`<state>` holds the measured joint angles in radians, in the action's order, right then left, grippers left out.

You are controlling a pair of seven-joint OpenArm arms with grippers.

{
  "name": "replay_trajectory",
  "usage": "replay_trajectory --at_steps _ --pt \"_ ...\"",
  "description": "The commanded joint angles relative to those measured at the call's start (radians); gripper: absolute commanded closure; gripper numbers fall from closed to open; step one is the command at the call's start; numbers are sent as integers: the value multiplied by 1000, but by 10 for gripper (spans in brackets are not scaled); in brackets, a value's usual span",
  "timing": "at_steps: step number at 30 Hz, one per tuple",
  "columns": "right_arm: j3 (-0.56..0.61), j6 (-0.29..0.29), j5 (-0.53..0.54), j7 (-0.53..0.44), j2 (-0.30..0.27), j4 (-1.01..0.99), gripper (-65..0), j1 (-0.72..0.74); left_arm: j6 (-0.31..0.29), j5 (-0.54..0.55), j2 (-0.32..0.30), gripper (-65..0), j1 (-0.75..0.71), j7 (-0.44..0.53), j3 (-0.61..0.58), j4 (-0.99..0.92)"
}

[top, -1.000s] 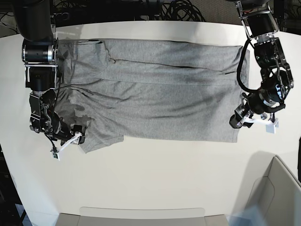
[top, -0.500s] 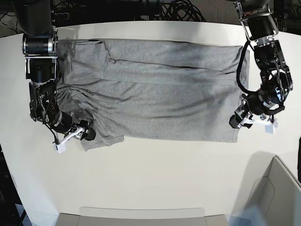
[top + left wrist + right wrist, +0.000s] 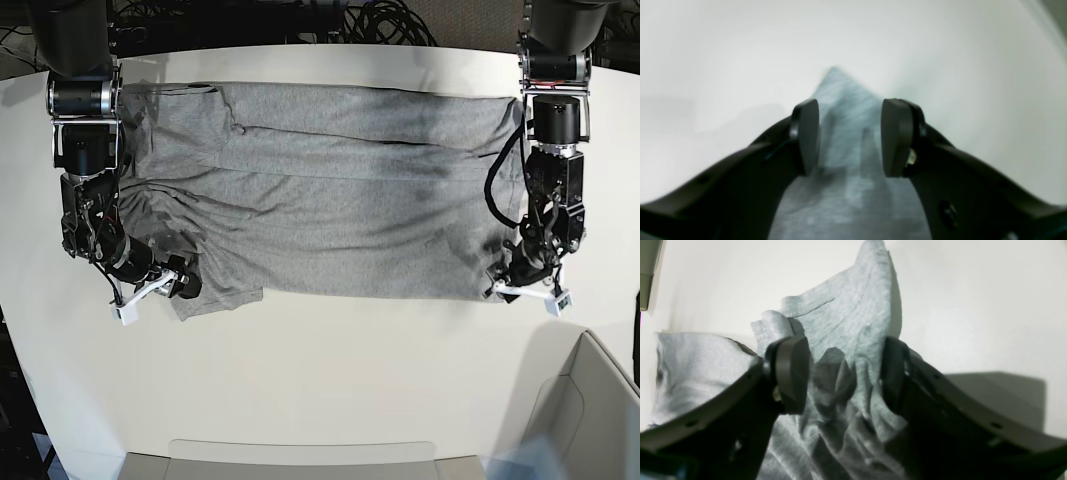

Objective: Fold the T-shirt properly
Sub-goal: 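Grasp the hem corners firmly with both grippers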

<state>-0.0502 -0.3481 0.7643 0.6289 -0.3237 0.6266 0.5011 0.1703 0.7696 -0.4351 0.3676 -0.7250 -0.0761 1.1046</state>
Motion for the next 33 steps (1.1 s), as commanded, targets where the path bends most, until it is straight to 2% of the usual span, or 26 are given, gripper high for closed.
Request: replay_trajectory --at_steps 1,5,10,14,17,18,21,23,29,33 --pt "0 14 -22 27 -15 3 -336 15 -1 -20 -18 -314 28 45 -4 -11" --pt "2 14 -22 27 -15 3 -336 14 -1 -69 -17 -314 46 95 -18 -80" --pt "2 14 -22 27 -12 3 -336 14 -7 -68 -17 -315 66 104 -37 -80" --pt "2 14 -22 27 -9 3 -336 14 -117 -66 -14 -313 100 98 -29 -99" --pt "2 14 -22 29 -9 3 -336 14 -128 -20 12 -314 159 58 26 -145" --pt "2 14 -22 29 -9 3 -336 14 -136 4 14 -314 178 41 63 -177" --pt "0 14 -22 38 -9 3 -336 5 -239 34 26 -314 235 25 128 -324" --pt "0 14 -22 50 -10 3 -336 3 -268 34 26 -313 248 29 132 -390" --pt "-3 14 -22 50 -15 3 -336 -2 -275 32 -18 -314 209 49 58 -390" --pt "-1 14 -22 50 -15 3 -336 -2 -275 34 -18 -314 195 83 11 -390"
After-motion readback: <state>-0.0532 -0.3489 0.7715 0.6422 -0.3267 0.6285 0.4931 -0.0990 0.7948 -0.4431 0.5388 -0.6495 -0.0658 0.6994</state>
